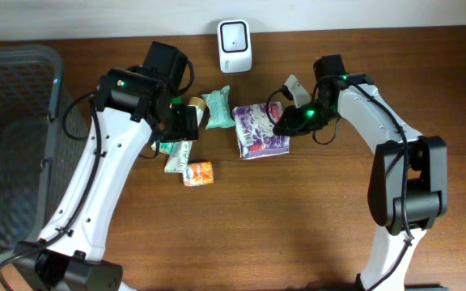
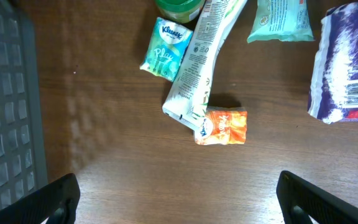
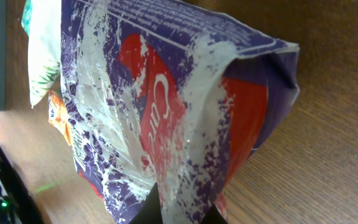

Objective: Scan the item barcode

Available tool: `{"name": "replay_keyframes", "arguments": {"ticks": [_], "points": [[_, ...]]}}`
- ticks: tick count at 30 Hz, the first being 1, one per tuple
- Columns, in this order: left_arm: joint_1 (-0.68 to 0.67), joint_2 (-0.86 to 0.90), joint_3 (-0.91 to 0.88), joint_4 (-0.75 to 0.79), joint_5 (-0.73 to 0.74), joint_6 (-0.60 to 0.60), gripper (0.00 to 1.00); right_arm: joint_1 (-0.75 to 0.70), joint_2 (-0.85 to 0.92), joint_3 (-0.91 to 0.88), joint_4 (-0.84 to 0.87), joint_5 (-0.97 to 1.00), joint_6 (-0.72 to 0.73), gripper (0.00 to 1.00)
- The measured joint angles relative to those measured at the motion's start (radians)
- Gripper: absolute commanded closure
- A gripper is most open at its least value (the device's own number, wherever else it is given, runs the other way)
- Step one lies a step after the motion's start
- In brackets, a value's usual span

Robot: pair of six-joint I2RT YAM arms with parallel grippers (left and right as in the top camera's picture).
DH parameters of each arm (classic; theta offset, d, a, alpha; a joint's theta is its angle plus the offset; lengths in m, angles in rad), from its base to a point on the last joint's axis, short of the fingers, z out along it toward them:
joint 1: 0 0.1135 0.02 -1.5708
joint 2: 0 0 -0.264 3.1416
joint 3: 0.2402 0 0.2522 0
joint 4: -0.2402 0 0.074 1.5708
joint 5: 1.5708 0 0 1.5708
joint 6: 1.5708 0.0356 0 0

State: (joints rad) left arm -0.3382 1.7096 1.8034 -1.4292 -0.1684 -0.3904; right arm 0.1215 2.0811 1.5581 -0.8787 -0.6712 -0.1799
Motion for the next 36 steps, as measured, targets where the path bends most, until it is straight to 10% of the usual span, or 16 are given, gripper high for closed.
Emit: {"name": "replay_keyframes", "arguments": {"ticks": [8,10,14,17,29,36], "points": [[0.0,0.0,0.0,0.0,0.0,0.0,0.01,0.0,0.0,0.0,0.019,0.125,0.239,0.95],[0.0,0.0,0.0,0.0,0.0,0.0,0.01,0.003,0.0,0.0,0.016,0.14,0.314,0.51],[0.0,0.0,0.0,0.0,0.0,0.0,0.01,0.016,0.0,0.015,-0.017,0.152,0.343,0.45],[0.0,0.0,0.0,-0.002,0.0,0.0,0.01,-0.034,0.003,0.188,-0.23,0.152,0.324,0.01],[0.0,0.0,0.0,0.0,0.0,0.0,0.01,-0.147,0.0,0.291,-0.294,0.462,0.177,0.01],[0.0,0.0,0.0,-0.001,0.0,0.0,0.01,-0.148,-0.005,-0.052,0.079,0.079,0.179,0.01]]}}
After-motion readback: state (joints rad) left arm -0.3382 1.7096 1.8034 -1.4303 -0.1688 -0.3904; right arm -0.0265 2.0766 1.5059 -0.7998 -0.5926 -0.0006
